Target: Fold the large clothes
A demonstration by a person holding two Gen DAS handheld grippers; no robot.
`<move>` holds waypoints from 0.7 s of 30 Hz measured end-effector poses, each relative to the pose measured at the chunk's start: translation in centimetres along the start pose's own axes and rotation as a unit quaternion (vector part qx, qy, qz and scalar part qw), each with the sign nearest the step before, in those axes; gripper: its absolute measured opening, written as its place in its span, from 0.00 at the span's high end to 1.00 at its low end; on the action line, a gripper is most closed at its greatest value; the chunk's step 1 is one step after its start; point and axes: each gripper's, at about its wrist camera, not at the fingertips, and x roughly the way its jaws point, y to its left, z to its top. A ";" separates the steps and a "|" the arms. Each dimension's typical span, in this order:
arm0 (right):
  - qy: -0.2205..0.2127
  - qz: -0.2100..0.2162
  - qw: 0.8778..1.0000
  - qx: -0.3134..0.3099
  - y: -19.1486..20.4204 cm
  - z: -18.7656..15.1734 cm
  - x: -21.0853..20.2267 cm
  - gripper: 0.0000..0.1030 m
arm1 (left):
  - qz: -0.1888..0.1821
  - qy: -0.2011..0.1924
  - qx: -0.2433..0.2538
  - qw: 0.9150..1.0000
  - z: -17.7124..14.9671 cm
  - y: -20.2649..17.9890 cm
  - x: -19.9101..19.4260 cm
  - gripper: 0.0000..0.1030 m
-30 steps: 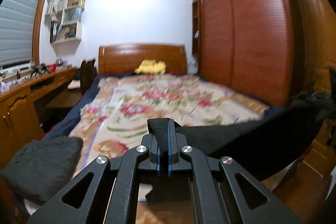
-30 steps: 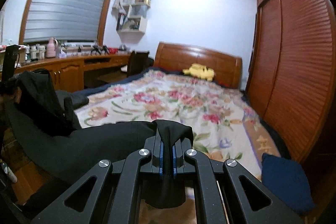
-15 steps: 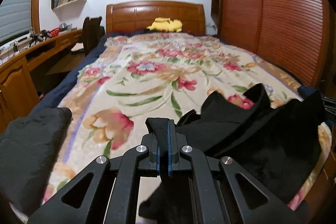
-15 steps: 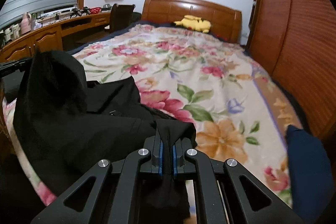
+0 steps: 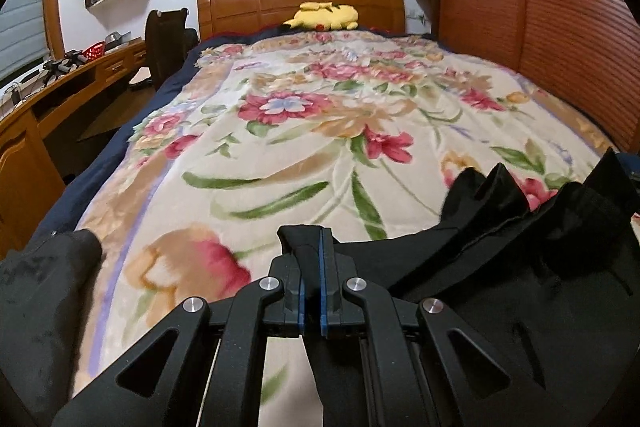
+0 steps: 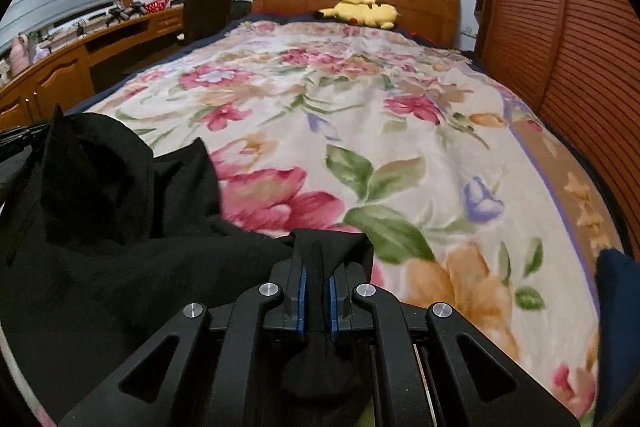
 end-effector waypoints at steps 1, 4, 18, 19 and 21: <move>0.003 -0.002 1.000 0.002 -0.1 0.4 0.6 0.94 | 0.001 0.002 -0.002 1.000 0.2 0.1 0.5 0.95; 0.010 0.000 1.000 0.023 -0.6 1.2 2.0 0.93 | 0.001 0.003 -0.013 1.000 0.9 0.5 1.6 0.95; 0.026 -0.003 0.996 0.086 -2.1 1.3 1.0 0.27 | -0.031 -0.022 -0.016 0.999 -0.1 0.6 -2.4 0.53; 0.023 -0.004 0.996 0.087 -2.3 1.2 0.6 0.27 | -0.036 -0.025 -0.016 0.999 -0.2 0.6 -3.0 0.50; 0.017 -0.006 0.996 0.082 -2.3 0.9 0.0 0.27 | -0.045 -0.028 -0.014 0.998 -0.4 0.5 -4.2 0.29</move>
